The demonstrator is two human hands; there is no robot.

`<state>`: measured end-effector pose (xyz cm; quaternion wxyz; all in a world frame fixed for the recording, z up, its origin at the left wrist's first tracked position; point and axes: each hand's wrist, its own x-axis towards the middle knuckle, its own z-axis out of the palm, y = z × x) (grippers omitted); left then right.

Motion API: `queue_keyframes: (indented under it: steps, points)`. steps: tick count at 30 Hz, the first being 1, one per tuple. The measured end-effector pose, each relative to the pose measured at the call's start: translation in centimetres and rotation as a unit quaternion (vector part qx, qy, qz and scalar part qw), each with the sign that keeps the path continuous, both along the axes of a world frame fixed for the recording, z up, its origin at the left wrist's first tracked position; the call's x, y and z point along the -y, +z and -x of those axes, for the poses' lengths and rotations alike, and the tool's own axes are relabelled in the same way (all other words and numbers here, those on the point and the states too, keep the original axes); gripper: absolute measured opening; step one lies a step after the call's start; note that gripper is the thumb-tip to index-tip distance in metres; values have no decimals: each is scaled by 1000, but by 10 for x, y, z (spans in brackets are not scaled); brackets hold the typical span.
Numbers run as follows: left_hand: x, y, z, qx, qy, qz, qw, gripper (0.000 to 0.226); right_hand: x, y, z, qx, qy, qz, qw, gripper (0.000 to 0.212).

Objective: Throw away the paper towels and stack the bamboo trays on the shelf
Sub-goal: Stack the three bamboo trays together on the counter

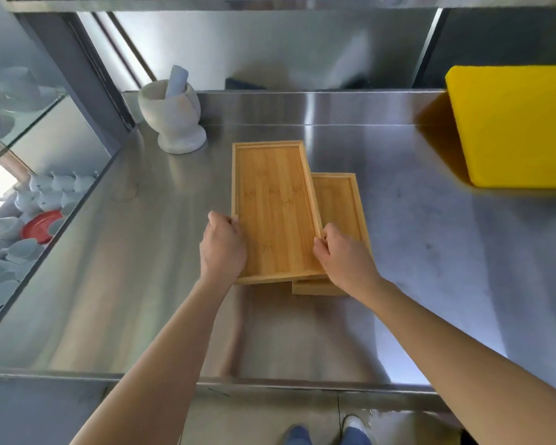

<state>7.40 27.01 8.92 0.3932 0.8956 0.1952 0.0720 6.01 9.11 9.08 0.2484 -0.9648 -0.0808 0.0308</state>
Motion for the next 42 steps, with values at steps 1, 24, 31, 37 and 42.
queue_keyframes:
  steps: [1, 24, 31, 37, 42]
  points:
    - [9, 1, -7, -1, -12, 11, 1000, 26, 9, 1, -2, 5, -17, -3, 1000, 20]
    - [74, -43, -24, -43, -93, 68, 992, 19, 80, -39, -4, -46, -119, -33, 991, 21]
    - [72, -47, -21, -56, -107, 18, 993, 30, 81, -44, -2, -51, -132, -67, 988, 21]
    - [73, -50, -22, -113, -81, 164, 977, 33, 78, -48, 1, -38, -173, -74, 981, 29]
    - [63, -47, -26, -193, -33, 311, 930, 47, 79, -46, -4, -145, -270, -299, 904, 59]
